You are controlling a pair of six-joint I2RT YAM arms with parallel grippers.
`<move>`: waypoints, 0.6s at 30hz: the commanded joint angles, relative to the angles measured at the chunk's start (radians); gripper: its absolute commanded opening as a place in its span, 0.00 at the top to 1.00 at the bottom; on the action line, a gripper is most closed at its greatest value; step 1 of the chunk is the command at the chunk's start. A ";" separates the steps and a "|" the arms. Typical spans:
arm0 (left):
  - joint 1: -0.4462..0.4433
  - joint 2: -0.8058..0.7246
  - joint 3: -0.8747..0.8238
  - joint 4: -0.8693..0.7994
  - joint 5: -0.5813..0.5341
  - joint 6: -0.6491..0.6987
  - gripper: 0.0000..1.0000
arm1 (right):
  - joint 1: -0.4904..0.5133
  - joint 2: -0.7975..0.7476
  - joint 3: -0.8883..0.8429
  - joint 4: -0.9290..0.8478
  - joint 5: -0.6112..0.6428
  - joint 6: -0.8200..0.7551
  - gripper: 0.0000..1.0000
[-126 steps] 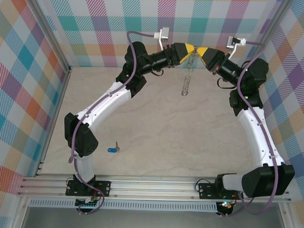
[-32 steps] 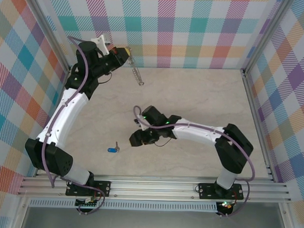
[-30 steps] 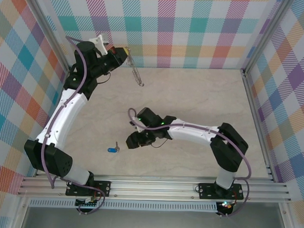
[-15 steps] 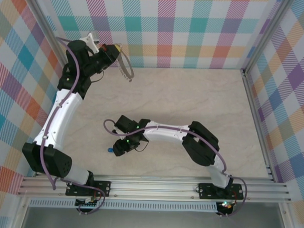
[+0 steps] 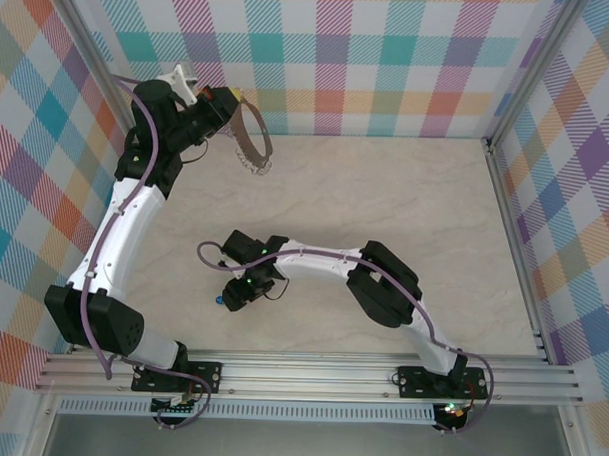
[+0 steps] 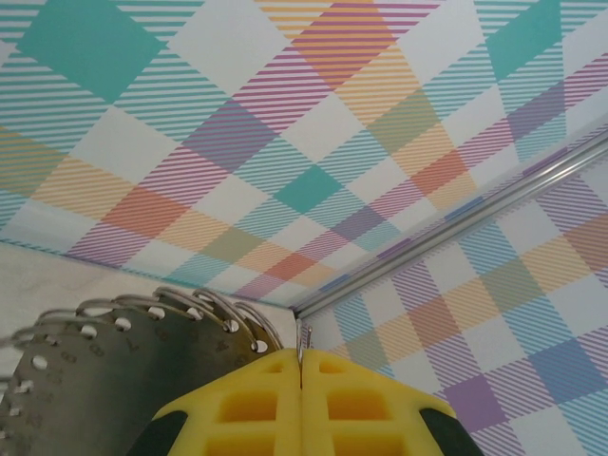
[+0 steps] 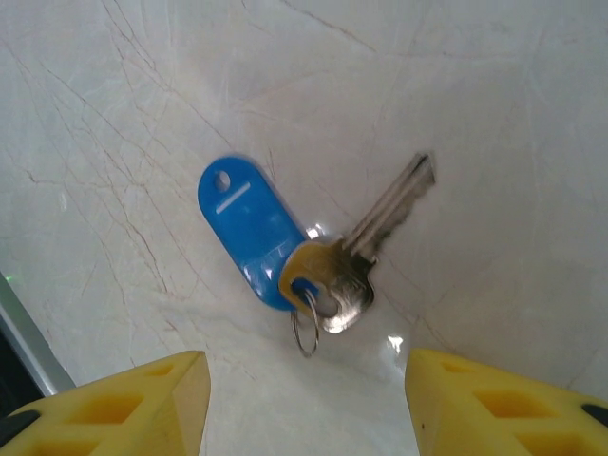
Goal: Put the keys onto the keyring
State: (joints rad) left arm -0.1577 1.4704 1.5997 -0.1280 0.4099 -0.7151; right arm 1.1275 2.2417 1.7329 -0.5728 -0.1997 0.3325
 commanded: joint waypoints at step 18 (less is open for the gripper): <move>0.033 0.036 -0.009 0.090 0.026 -0.025 1.00 | 0.009 0.077 0.073 -0.061 -0.038 -0.038 0.61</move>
State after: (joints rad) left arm -0.1421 1.5120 1.5993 -0.1204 0.4110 -0.7258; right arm 1.1275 2.3043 1.8175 -0.6083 -0.2184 0.3012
